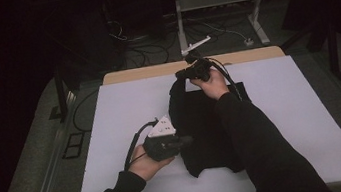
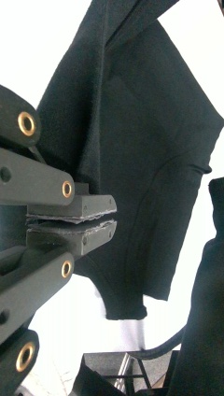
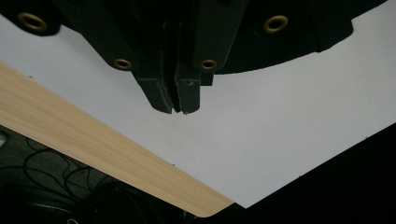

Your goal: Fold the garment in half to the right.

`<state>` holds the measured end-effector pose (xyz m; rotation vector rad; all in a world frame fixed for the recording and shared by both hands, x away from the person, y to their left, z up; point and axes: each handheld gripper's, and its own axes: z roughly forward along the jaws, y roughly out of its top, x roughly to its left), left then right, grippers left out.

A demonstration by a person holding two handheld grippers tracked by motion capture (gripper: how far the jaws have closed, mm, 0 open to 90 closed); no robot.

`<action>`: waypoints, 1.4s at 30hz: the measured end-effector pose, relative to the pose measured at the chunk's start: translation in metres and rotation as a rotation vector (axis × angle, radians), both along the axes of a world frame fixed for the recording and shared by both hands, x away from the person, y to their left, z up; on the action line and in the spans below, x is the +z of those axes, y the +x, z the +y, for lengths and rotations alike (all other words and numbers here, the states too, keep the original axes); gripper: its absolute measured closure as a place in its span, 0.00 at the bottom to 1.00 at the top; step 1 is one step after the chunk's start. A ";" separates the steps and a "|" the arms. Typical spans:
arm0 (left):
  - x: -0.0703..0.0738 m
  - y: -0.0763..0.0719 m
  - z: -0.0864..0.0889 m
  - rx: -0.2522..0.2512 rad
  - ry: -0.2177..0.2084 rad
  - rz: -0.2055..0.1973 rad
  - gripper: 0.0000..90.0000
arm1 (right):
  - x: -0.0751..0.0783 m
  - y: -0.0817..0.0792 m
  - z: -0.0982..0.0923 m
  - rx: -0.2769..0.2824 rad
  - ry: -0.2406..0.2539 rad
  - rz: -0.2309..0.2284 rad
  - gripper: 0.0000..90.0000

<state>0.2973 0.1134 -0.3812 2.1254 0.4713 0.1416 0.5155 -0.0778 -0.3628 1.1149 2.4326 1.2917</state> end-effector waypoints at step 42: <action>0.015 0.010 -0.072 -0.127 -0.019 -0.018 0.94 | -0.007 -0.002 -0.086 -0.126 0.040 0.023 0.93</action>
